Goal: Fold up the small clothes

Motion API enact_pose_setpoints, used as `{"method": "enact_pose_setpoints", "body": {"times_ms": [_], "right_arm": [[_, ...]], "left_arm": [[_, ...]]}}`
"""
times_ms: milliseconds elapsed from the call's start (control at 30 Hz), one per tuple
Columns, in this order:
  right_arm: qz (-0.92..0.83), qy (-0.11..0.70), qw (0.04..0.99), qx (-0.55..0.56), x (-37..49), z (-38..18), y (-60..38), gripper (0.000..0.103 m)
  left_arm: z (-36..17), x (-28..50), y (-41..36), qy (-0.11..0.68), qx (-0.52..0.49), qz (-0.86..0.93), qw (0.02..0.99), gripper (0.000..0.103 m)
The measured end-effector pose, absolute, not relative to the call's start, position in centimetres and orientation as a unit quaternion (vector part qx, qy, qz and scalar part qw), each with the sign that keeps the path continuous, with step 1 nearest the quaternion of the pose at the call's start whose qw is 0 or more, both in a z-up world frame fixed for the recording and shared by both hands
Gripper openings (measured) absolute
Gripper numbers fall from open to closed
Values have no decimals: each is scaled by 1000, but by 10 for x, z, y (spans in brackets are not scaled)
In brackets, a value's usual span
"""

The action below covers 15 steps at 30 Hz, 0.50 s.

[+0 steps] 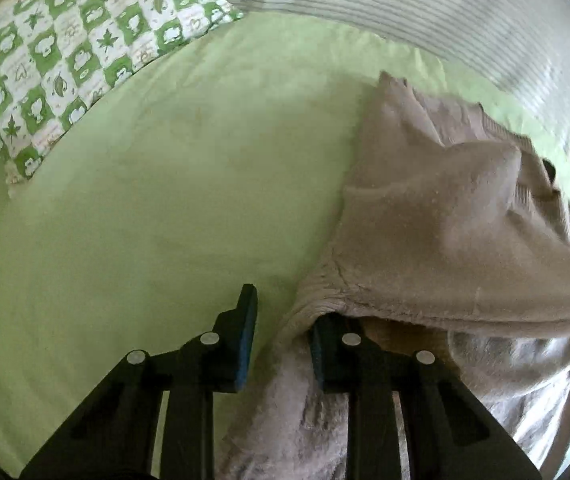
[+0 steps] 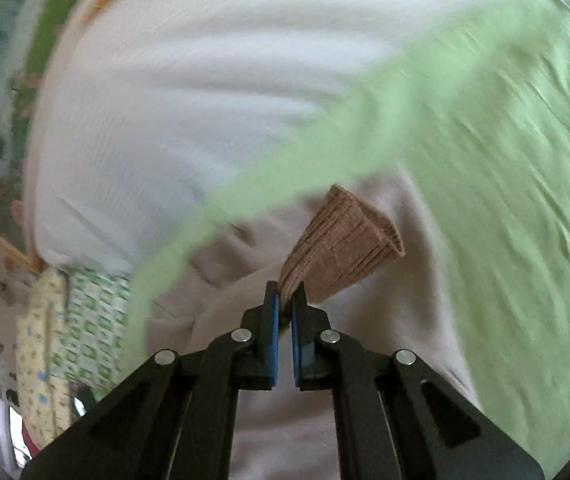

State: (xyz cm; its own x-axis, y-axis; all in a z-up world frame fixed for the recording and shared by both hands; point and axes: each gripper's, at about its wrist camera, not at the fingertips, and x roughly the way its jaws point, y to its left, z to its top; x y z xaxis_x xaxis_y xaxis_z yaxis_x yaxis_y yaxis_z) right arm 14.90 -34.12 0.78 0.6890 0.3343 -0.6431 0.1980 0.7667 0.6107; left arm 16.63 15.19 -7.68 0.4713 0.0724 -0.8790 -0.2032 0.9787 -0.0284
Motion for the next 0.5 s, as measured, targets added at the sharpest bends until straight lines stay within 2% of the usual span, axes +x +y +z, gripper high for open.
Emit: {"method": "enact_pose_setpoints", "body": {"times_ms": [133, 300, 500], "right_arm": [[11, 417, 835, 358, 132, -30, -351, 6], [22, 393, 861, 323, 128, -11, -344, 6], [20, 406, 867, 290, 133, -10, -344, 6]], "left_arm": [[-76, 169, 153, 506, -64, 80, 856, 24], [-75, 162, 147, 507, -58, 73, 857, 24], [-74, 159, 146, 507, -59, 78, 856, 24]]}}
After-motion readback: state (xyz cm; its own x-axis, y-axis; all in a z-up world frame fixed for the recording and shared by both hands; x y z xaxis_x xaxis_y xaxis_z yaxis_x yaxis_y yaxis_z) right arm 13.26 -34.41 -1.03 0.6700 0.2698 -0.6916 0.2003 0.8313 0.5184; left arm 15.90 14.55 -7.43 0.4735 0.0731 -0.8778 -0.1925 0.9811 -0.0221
